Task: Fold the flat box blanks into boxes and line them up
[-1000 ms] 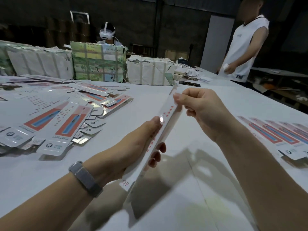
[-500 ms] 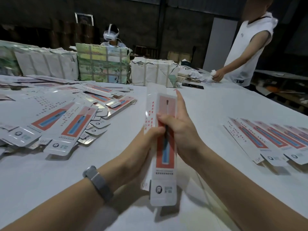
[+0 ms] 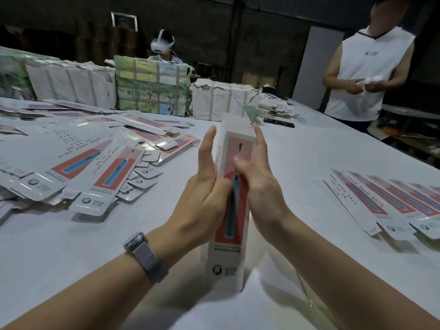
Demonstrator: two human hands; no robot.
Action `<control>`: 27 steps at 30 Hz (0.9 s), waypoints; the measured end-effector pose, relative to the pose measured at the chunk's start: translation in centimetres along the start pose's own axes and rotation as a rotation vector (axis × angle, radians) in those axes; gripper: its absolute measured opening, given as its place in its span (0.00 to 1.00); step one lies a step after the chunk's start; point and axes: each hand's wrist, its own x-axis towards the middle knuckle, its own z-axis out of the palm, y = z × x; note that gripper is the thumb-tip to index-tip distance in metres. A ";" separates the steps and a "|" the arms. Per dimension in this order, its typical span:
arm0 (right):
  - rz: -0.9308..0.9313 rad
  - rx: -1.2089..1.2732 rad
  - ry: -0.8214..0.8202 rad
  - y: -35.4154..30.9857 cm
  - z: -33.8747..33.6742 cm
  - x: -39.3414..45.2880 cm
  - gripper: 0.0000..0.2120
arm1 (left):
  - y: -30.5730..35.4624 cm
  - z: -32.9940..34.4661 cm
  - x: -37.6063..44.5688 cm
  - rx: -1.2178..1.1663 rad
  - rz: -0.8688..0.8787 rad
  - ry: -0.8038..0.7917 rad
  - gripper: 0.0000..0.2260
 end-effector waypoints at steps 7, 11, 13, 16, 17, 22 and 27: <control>-0.038 0.069 -0.042 0.3 0.1 -0.3 0.27 | -0.9 -0.4 0.7 -0.121 -0.010 0.007 0.27; -0.035 0.017 -0.021 0.4 -0.3 -0.3 0.19 | -0.8 -0.4 0.8 -0.347 -0.046 0.008 0.19; -0.020 0.037 -0.008 0.4 -0.4 -0.3 0.15 | -0.8 -0.5 0.8 -0.354 -0.046 0.004 0.18; -0.003 0.030 -0.002 0.3 -0.4 -0.2 0.11 | -0.9 -0.5 0.8 -0.367 -0.064 -0.036 0.18; 0.002 0.029 -0.003 0.3 -0.5 -0.2 0.10 | -0.9 -0.5 0.8 -0.366 -0.065 -0.048 0.18; 0.013 0.025 0.022 0.3 -1.2 0.4 0.10 | -0.9 -0.5 0.8 -0.365 -0.063 -0.089 0.16; 0.002 0.147 0.067 0.0 -2.0 1.4 0.19 | -0.8 -0.6 0.8 -0.288 -0.086 -0.122 0.15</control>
